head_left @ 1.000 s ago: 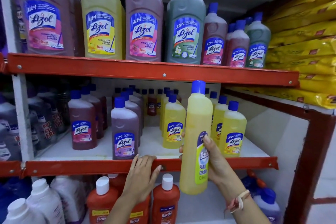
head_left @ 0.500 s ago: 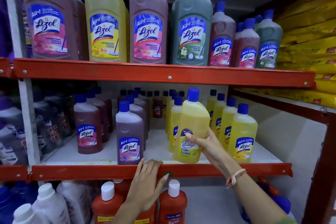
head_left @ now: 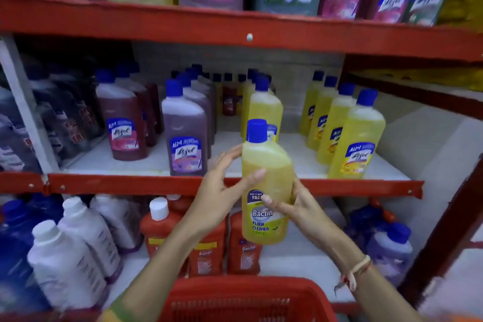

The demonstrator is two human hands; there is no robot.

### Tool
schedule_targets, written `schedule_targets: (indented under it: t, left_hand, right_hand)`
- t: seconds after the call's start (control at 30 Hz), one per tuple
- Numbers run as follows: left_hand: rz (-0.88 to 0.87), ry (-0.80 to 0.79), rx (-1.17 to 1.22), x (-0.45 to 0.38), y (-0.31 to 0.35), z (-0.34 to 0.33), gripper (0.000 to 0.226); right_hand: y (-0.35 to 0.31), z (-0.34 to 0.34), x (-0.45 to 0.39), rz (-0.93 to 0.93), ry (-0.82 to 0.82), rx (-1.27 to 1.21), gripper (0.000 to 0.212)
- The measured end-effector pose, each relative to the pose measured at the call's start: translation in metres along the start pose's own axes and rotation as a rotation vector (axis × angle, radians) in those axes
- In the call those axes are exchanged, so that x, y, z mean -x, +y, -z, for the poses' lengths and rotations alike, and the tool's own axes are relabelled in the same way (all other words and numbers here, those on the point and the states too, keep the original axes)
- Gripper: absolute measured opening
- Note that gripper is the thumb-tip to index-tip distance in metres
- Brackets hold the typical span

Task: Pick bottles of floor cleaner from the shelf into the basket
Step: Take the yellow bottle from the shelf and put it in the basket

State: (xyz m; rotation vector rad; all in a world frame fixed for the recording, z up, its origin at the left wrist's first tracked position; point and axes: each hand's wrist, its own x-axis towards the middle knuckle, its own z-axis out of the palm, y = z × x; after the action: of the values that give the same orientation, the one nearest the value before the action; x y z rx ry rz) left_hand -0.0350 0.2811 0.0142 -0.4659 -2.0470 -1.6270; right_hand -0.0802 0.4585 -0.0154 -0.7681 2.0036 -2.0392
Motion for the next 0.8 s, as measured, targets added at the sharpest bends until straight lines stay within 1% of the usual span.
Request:
schedule_targets:
  t: [0.07,0.17,0.37,0.5,0.6,0.7,0.8]
  left_hand:
    - [0.030,0.005,0.013,0.006,0.000,-0.003,0.050]
    - [0.153,-0.016,0.068,0.028,-0.013,-0.006,0.045]
    - [0.407,-0.077,0.103,0.085,-0.063,-0.021,0.052]
    - [0.543,-0.093,0.107,0.134,-0.103,-0.042,0.057]
    - [0.640,-0.086,0.086,0.168,-0.128,-0.058,0.058]
    - [0.721,-0.057,0.050,0.199,-0.148,-0.073,0.059]
    - [0.806,-0.014,0.016,0.226,-0.162,-0.084,0.061]
  right_hand:
    - [0.015,-0.006,0.015,-0.037,-0.006,0.010,0.066]
    - [0.041,-0.012,0.037,-0.114,-0.026,0.035,0.058]
    - [0.105,-0.012,0.080,-0.276,-0.072,0.160,0.048]
    - [0.153,-0.010,0.116,-0.372,-0.075,0.270,0.057]
    - [0.188,-0.004,0.138,-0.441,-0.097,0.356,0.058]
    - [0.221,-0.003,0.155,-0.524,-0.081,0.431,0.056]
    - [0.237,-0.012,0.166,-0.609,-0.091,0.480,0.071]
